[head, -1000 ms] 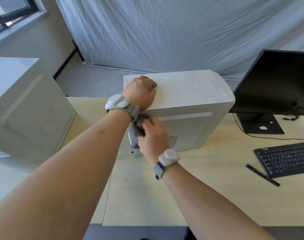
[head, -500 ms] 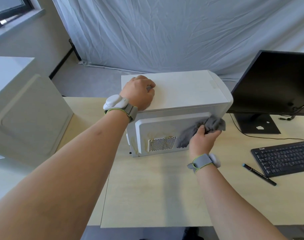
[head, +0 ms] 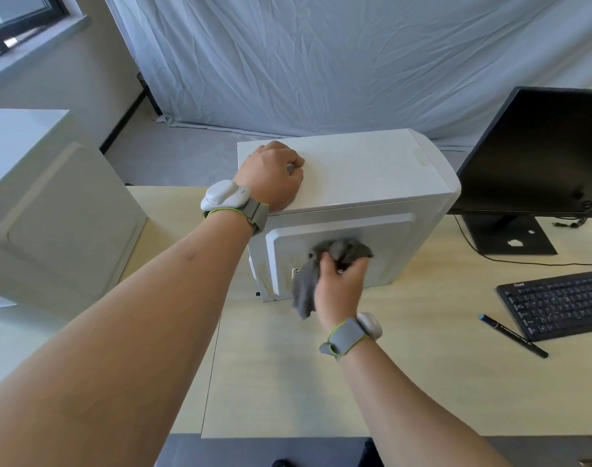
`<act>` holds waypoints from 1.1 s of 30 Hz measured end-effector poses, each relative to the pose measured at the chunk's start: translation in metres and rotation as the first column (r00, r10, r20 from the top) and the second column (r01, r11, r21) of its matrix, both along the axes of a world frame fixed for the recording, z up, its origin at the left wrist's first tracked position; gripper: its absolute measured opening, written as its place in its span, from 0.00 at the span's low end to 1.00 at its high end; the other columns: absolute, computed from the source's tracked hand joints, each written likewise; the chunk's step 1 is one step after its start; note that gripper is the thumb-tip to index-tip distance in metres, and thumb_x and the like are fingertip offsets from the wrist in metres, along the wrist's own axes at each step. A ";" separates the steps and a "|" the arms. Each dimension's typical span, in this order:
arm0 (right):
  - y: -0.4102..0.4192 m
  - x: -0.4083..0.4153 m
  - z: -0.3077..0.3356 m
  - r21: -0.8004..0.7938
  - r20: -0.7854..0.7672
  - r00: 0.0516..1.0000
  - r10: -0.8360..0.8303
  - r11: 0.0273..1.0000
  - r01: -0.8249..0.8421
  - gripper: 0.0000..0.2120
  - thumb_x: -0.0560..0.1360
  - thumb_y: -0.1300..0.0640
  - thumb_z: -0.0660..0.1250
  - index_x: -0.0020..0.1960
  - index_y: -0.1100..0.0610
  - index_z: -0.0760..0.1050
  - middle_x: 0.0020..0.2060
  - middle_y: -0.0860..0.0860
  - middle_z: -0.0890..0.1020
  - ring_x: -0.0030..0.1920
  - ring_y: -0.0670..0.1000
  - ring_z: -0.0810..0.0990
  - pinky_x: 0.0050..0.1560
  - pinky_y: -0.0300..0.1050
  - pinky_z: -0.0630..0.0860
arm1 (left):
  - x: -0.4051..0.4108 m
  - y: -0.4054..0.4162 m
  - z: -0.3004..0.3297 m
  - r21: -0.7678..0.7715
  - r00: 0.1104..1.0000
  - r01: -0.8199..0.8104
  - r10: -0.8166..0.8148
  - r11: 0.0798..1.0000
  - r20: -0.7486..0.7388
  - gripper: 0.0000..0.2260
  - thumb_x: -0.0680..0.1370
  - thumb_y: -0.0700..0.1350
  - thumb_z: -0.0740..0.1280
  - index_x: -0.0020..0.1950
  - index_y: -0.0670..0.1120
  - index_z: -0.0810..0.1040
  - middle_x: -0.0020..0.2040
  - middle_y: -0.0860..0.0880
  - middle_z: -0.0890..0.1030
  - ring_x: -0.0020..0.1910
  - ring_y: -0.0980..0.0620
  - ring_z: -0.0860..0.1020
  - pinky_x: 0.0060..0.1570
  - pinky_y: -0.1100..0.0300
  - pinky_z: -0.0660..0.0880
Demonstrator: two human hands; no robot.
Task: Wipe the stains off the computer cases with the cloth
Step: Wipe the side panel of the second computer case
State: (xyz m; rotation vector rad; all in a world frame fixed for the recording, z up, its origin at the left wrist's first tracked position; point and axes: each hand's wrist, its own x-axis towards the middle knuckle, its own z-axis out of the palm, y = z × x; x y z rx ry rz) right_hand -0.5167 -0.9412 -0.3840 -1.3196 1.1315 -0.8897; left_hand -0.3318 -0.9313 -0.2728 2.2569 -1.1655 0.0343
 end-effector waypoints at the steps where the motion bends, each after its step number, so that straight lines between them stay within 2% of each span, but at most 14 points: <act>1: -0.007 -0.005 0.007 0.037 0.060 0.990 -0.131 0.991 0.129 0.15 0.80 0.58 0.67 0.63 0.58 0.69 0.55 0.51 0.80 0.54 0.52 0.79 0.52 0.38 0.69 | -0.001 -0.001 0.000 0.001 1.000 0.001 -0.001 1.000 0.000 0.12 0.78 0.47 0.64 0.58 0.51 0.84 0.62 0.51 0.79 0.64 0.48 0.73 0.64 0.57 0.70; 3: -0.020 -0.009 0.017 0.093 0.141 0.953 -0.267 0.962 0.256 0.18 0.80 0.57 0.66 0.68 0.54 0.66 0.57 0.48 0.78 0.56 0.49 0.78 0.54 0.38 0.70 | -0.001 -0.001 0.000 0.003 1.000 -0.008 0.008 1.000 0.002 0.13 0.78 0.47 0.63 0.58 0.51 0.84 0.62 0.51 0.79 0.64 0.48 0.73 0.64 0.55 0.70; 5: -0.019 -0.002 0.023 0.106 0.184 0.964 -0.190 0.979 0.173 0.23 0.77 0.57 0.69 0.68 0.51 0.64 0.59 0.47 0.78 0.57 0.48 0.79 0.57 0.38 0.74 | -0.002 -0.002 0.001 0.011 1.000 -0.012 0.012 1.000 0.011 0.13 0.78 0.47 0.63 0.58 0.51 0.84 0.62 0.51 0.79 0.64 0.48 0.73 0.64 0.54 0.71; 8: 0.010 0.025 0.021 0.133 0.079 0.997 0.002 0.991 -0.012 0.34 0.68 0.56 0.72 0.69 0.54 0.58 0.60 0.56 0.80 0.55 0.55 0.82 0.61 0.55 0.78 | -0.002 -0.002 0.002 0.007 1.000 -0.011 0.011 1.000 0.007 0.13 0.78 0.47 0.63 0.58 0.51 0.84 0.62 0.51 0.79 0.64 0.47 0.73 0.64 0.54 0.71; 11: 0.041 0.043 0.008 0.079 -0.135 0.963 0.232 0.972 -0.223 0.27 0.71 0.58 0.72 0.64 0.57 0.62 0.57 0.59 0.81 0.55 0.58 0.82 0.58 0.53 0.79 | -0.002 -0.001 0.002 0.001 1.000 -0.016 0.016 1.000 -0.002 0.12 0.78 0.47 0.64 0.58 0.51 0.84 0.63 0.52 0.79 0.64 0.48 0.73 0.63 0.58 0.69; 14: 0.048 0.035 -0.003 0.119 -0.239 0.838 0.490 0.872 -0.475 0.17 0.72 0.56 0.73 0.58 0.54 0.71 0.52 0.53 0.83 0.53 0.56 0.82 0.55 0.50 0.79 | -0.003 -0.001 0.002 -0.005 1.000 -0.013 0.013 1.000 -0.015 0.12 0.79 0.47 0.64 0.59 0.51 0.84 0.64 0.53 0.78 0.66 0.50 0.72 0.60 0.63 0.65; 17: 0.030 0.014 -0.010 0.117 -0.188 0.896 0.402 0.915 -0.386 0.10 0.70 0.52 0.71 0.49 0.54 0.77 0.43 0.48 0.84 0.47 0.53 0.82 0.50 0.49 0.79 | -0.002 0.000 0.001 -0.007 1.000 -0.012 0.012 1.000 -0.016 0.12 0.79 0.47 0.64 0.59 0.51 0.84 0.64 0.53 0.78 0.66 0.51 0.72 0.60 0.64 0.65; 21: -0.014 -0.018 0.002 0.215 0.119 0.990 -0.079 0.975 0.052 0.05 0.74 0.64 0.64 0.41 0.56 0.76 0.34 0.50 0.81 0.37 0.54 0.78 0.36 0.40 0.77 | 0.000 0.000 -0.001 -0.015 1.000 -0.018 0.017 1.000 -0.025 0.12 0.79 0.48 0.65 0.57 0.52 0.84 0.62 0.53 0.79 0.65 0.50 0.73 0.64 0.58 0.70; 23: -0.040 -0.027 -0.002 0.288 0.130 0.963 -0.238 0.938 0.193 0.08 0.76 0.66 0.61 0.45 0.56 0.75 0.36 0.52 0.80 0.36 0.56 0.78 0.30 0.39 0.77 | -0.001 -0.001 0.000 -0.010 1.000 -0.014 0.014 1.000 -0.019 0.12 0.78 0.48 0.65 0.57 0.52 0.84 0.62 0.53 0.79 0.64 0.50 0.73 0.64 0.57 0.70; 24: -0.050 -0.028 -0.005 0.298 0.112 0.955 -0.274 0.926 0.231 0.06 0.76 0.63 0.62 0.49 0.55 0.75 0.41 0.54 0.82 0.40 0.58 0.81 0.35 0.42 0.80 | 0.000 -0.002 0.001 -0.009 1.000 -0.014 0.014 1.000 -0.016 0.12 0.78 0.48 0.65 0.57 0.52 0.84 0.62 0.53 0.79 0.64 0.49 0.73 0.64 0.57 0.70; 26: -0.058 -0.022 -0.016 0.261 -0.015 0.963 -0.269 0.929 0.263 0.12 0.75 0.58 0.64 0.58 0.55 0.75 0.53 0.57 0.82 0.52 0.61 0.82 0.51 0.49 0.79 | 0.000 -0.003 0.001 -0.006 1.000 -0.016 0.016 1.000 -0.011 0.12 0.78 0.48 0.64 0.57 0.52 0.84 0.62 0.53 0.79 0.64 0.49 0.74 0.64 0.57 0.70; 28: -0.048 -0.009 -0.018 0.206 -0.169 0.962 -0.216 0.947 0.248 0.13 0.76 0.61 0.64 0.60 0.61 0.74 0.57 0.60 0.81 0.56 0.61 0.80 0.52 0.45 0.71 | 0.000 -0.003 0.001 -0.004 1.000 -0.016 0.016 1.000 -0.013 0.12 0.78 0.48 0.65 0.57 0.52 0.84 0.62 0.53 0.79 0.65 0.49 0.73 0.64 0.57 0.70; 31: -0.018 0.011 -0.024 0.152 -0.270 0.963 -0.006 0.987 0.049 0.09 0.73 0.59 0.63 0.52 0.57 0.77 0.50 0.58 0.84 0.51 0.62 0.82 0.51 0.51 0.77 | -0.001 -0.002 0.002 -0.009 1.000 -0.015 0.015 1.000 -0.010 0.11 0.78 0.48 0.65 0.57 0.52 0.84 0.62 0.52 0.79 0.65 0.49 0.73 0.64 0.56 0.70; 33: 0.001 0.014 -0.031 0.096 -0.332 0.914 0.234 0.972 -0.214 0.07 0.71 0.55 0.65 0.47 0.56 0.76 0.45 0.55 0.83 0.47 0.61 0.82 0.50 0.54 0.79 | -0.001 -0.001 0.002 -0.009 1.000 -0.012 0.012 1.000 -0.008 0.11 0.78 0.48 0.65 0.57 0.52 0.84 0.63 0.52 0.79 0.65 0.49 0.73 0.63 0.58 0.70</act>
